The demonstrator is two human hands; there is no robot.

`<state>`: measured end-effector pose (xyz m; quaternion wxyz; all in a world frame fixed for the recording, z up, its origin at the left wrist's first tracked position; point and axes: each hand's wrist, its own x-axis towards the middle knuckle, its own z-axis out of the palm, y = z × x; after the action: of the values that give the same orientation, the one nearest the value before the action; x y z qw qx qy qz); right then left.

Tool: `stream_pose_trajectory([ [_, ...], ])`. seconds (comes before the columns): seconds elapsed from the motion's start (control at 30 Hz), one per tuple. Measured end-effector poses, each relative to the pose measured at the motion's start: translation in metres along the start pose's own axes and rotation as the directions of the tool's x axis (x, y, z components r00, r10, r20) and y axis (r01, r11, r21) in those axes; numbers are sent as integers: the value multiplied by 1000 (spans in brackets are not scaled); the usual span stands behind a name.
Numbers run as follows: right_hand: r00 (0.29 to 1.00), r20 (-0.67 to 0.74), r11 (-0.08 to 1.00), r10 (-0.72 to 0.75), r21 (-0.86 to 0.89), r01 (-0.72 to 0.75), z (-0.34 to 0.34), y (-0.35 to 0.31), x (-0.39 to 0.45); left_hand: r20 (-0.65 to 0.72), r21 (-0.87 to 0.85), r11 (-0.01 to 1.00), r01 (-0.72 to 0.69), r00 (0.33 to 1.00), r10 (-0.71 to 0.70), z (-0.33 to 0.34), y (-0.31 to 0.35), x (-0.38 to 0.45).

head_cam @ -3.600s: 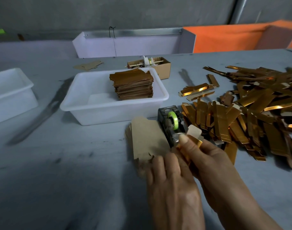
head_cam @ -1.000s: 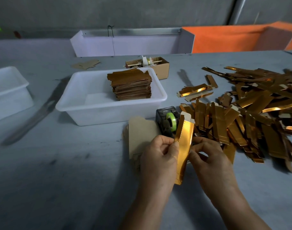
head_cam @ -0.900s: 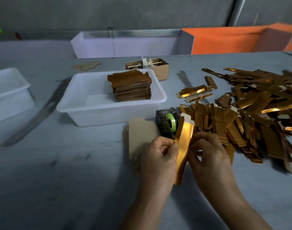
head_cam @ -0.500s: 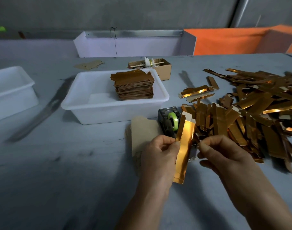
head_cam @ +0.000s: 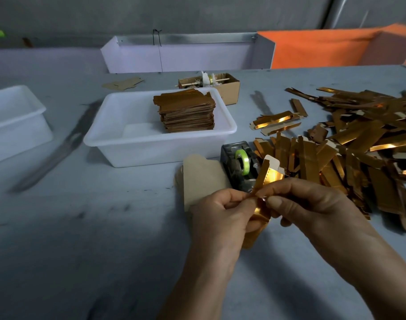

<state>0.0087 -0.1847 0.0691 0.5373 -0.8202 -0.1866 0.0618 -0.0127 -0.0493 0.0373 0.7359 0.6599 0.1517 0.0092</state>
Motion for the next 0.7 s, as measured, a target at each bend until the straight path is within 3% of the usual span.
stream_pose_trajectory([
  [0.17, 999, -30, 996, -14, -89, 12, -1, 3, 1, 1, 1, 1000, -12, 1000, 12, -1, 2, -2],
  [0.5, 993, -109, 986, 37, -159, -54, 1, 8, 2, 171, -45, 999, -3, 985, 11, -4, 9, -7],
  [0.7, 990, -141, 961, 24, -269, -61, 6, 7, 1, 63, -33, 999, -36, 997, 38, 0, 1, -7],
])
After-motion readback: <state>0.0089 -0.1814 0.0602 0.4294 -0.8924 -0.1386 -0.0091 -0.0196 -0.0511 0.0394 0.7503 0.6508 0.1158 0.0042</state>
